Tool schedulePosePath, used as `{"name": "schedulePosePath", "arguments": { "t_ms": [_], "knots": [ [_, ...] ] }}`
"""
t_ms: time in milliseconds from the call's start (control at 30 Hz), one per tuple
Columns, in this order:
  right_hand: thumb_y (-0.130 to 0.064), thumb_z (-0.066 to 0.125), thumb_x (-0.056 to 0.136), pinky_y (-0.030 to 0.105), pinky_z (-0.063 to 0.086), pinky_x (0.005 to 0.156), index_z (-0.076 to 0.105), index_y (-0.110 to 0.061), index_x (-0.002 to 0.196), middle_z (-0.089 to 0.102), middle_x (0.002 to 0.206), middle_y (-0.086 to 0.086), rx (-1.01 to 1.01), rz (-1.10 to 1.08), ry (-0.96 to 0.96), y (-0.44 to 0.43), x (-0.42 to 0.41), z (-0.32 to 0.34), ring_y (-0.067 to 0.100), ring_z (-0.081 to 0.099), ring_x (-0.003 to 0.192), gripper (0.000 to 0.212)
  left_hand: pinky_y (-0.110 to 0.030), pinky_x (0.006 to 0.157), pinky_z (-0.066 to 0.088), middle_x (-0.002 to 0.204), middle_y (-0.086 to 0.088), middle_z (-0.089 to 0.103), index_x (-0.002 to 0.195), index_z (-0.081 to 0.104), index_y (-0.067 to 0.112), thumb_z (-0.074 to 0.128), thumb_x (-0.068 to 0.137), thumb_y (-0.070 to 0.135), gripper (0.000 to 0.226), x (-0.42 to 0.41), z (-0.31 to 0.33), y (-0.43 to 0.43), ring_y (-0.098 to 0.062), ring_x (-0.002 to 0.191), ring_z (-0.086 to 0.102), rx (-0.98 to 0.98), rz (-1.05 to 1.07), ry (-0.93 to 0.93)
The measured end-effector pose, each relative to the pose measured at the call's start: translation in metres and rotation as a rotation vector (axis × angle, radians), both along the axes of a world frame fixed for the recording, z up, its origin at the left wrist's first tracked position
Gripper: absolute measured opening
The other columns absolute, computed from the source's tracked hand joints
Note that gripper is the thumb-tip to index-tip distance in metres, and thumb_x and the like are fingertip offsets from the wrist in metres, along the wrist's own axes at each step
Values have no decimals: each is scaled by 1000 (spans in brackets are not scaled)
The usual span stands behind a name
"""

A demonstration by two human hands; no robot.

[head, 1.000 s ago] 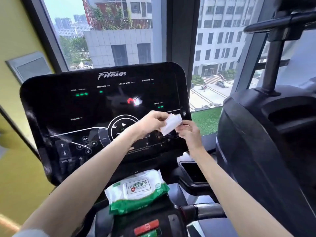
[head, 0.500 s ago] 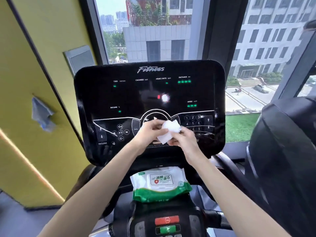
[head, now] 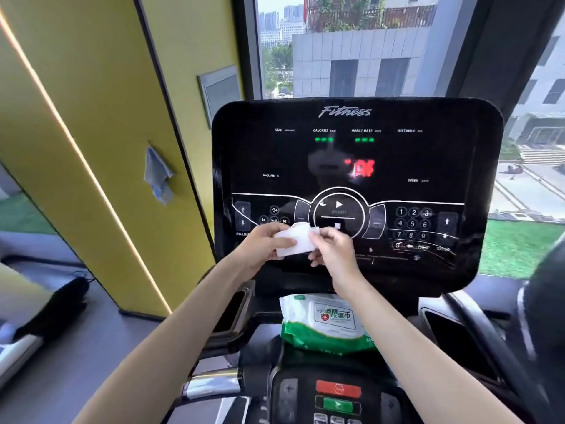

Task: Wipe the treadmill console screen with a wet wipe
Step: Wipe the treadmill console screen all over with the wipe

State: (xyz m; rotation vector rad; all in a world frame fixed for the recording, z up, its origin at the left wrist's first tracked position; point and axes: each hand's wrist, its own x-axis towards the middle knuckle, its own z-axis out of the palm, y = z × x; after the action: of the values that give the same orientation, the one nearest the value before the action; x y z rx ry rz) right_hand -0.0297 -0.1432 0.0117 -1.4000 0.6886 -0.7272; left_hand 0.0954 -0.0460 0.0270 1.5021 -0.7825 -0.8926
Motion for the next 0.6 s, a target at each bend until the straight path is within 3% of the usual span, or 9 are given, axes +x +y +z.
{"name": "schedulePosePath", "arguments": {
  "t_ms": [133,233,333,400,500,600],
  "knots": [
    [-9,56,91,24,49,47,63,-3,91,62,71,8,144,95,-69,8,11,3,15,58,54,9,-29,75,48,92,1,67,105,64,14,65,86,24,22,-5,-10,5,-13,86,61,-19,90,184],
    [-8,56,91,23,48,46,61,-3,86,60,68,8,28,115,-29,14,17,-1,14,58,55,8,-28,70,46,83,1,69,95,67,13,65,85,16,11,-6,-13,11,-14,81,61,-72,207,293],
    [-12,57,90,24,50,52,60,-10,83,60,71,5,-113,109,26,14,23,-9,16,59,61,8,-26,63,46,81,0,68,97,66,11,69,82,14,16,3,-8,17,-15,77,61,-22,243,217],
    [-16,56,88,30,50,61,62,-16,86,63,78,1,-348,18,89,13,28,-16,16,59,68,6,-24,60,46,79,-1,66,96,63,9,68,81,13,16,12,3,20,-15,71,61,-26,402,42],
    [-10,55,85,32,48,70,62,-15,92,61,89,-3,-917,-130,206,14,28,-25,16,57,80,11,-18,56,35,81,5,56,91,56,14,60,84,15,8,31,24,18,-7,70,50,-77,823,-438],
    [1,62,71,37,51,86,65,-6,100,64,109,9,-1367,-103,342,15,29,-38,25,61,100,31,-19,55,30,91,-1,52,91,56,7,57,85,5,7,55,26,7,-13,70,46,-93,899,-936]
  ]
}}
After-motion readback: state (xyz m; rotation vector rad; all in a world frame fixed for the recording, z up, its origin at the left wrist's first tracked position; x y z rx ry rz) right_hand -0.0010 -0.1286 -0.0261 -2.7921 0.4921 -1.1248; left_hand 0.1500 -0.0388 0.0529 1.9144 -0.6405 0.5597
